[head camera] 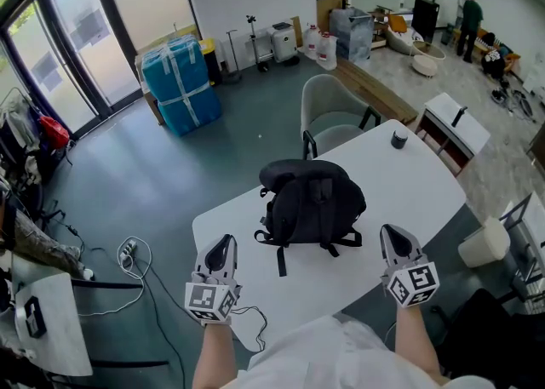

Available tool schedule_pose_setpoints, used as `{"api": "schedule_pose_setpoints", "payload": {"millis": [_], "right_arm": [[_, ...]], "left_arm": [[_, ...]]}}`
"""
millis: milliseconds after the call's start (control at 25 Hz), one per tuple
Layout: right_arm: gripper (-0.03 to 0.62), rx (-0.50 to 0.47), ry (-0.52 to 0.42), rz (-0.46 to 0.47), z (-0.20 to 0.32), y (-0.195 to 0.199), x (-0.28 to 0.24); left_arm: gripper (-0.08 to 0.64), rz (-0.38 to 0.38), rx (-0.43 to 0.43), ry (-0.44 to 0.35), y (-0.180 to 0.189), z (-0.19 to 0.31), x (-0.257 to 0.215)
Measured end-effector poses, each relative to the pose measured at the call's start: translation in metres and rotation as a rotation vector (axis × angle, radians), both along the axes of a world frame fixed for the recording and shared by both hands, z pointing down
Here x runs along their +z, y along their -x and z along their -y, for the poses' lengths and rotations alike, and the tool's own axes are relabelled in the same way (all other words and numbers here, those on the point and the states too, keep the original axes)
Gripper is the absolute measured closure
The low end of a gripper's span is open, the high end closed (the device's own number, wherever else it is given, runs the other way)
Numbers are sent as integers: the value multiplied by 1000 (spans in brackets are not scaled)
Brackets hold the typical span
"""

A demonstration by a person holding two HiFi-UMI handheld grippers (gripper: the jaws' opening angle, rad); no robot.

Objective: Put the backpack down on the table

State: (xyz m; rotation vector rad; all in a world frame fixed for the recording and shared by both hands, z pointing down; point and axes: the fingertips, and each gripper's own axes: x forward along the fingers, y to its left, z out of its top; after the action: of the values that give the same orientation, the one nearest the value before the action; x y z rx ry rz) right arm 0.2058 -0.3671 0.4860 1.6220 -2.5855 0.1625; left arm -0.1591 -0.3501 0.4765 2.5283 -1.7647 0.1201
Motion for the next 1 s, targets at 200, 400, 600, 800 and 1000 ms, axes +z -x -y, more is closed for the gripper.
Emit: {"api": "schedule_pose_setpoints", "payload": {"millis": [200, 400, 600, 800, 1000], "right_arm": [[577, -29, -11, -10, 1, 6, -6], [577, -33, -4, -11, 0, 7, -7], [577, -44, 7, -10, 1, 9, -1], [577, -44, 8, -11, 4, 9, -2], [577, -41, 11, -7, 6, 4, 2]], "left_arm": [[518, 2, 2, -4, -2, 1, -1], [518, -3, 6, 1, -1, 1, 0], [518, -5, 16, 4, -5, 3, 3], [518, -4, 20, 13, -6, 5, 3], [518, -6, 19, 24, -10, 7, 9]]}}
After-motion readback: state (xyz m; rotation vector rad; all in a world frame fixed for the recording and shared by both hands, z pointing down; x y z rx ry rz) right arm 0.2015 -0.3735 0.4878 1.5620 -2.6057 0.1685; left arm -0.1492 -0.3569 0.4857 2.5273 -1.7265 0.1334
